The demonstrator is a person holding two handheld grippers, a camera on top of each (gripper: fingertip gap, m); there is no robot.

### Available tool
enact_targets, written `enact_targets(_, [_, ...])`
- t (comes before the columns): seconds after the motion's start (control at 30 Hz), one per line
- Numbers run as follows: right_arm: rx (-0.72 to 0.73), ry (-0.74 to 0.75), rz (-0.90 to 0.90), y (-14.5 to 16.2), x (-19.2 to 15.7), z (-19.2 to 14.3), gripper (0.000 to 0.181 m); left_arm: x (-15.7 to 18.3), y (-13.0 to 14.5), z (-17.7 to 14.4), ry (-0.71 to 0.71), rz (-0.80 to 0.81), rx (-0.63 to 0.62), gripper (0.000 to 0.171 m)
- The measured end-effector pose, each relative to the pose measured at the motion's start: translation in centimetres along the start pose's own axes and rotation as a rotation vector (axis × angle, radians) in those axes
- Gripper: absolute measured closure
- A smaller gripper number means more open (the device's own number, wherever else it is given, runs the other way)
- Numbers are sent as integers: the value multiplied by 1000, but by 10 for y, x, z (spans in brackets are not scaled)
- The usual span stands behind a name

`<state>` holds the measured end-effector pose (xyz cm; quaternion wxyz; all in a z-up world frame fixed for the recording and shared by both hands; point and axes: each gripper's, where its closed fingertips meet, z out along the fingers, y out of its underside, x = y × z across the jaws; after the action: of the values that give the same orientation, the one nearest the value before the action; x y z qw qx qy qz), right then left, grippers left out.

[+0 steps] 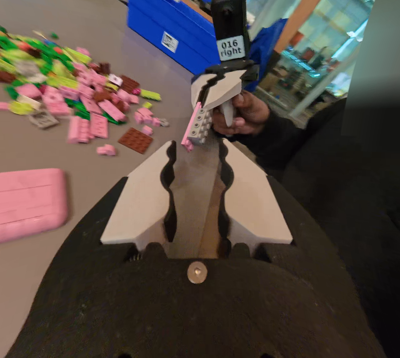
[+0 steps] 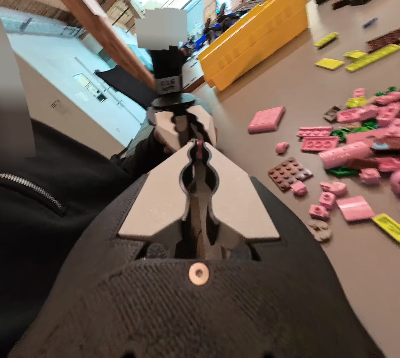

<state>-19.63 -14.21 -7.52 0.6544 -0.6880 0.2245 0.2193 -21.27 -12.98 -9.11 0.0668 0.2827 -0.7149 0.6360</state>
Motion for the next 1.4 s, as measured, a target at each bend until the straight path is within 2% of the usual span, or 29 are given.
enact_targets(0.07, [24,61,64,-1,12,-2,181,-7,-5,0,-121,120,9,123])
enact_targets(0.13, [26,120,118,1,24,-2,180,-12,-7,3,-257,271,-12,120])
enact_targets(0.27, [-16,206,126,8,33,2,180,-25,-2,11,-538,634,-141,127])
enact_targets(0.33, [-39,226,115,11,32,7,180,-31,5,15,-618,730,-213,131])
enact_targets(0.5, [-78,235,94,18,28,16,180,-28,8,19,-594,748,-208,154])
enact_targets(0.7, [-85,247,32,18,26,16,180,-26,7,19,-612,801,-234,155])
enact_targets(0.87, [-150,404,-163,17,32,16,180,-33,8,19,-669,842,-236,155])
enact_targets(1.0, [-129,352,-88,17,31,16,180,-30,7,19,-618,772,-201,156])
enact_targets(1.17, [-115,337,-54,16,30,16,180,-27,4,18,-592,767,-174,156])
enact_targets(1.2, [-123,383,-52,17,37,13,180,-24,3,18,-566,752,-157,154])
enact_targets(1.23, [-141,524,-73,18,58,0,180,1,-11,20,-453,693,-14,155])
enact_targets(1.27, [-137,582,-85,15,69,-13,180,18,-25,16,-400,630,71,155])
enact_targets(1.33, [-59,487,-16,1,57,-22,180,-1,-35,0,-609,785,-4,155])
enact_targets(1.4, [-58,503,-63,-5,51,-24,180,-2,-35,-4,-569,731,6,155])
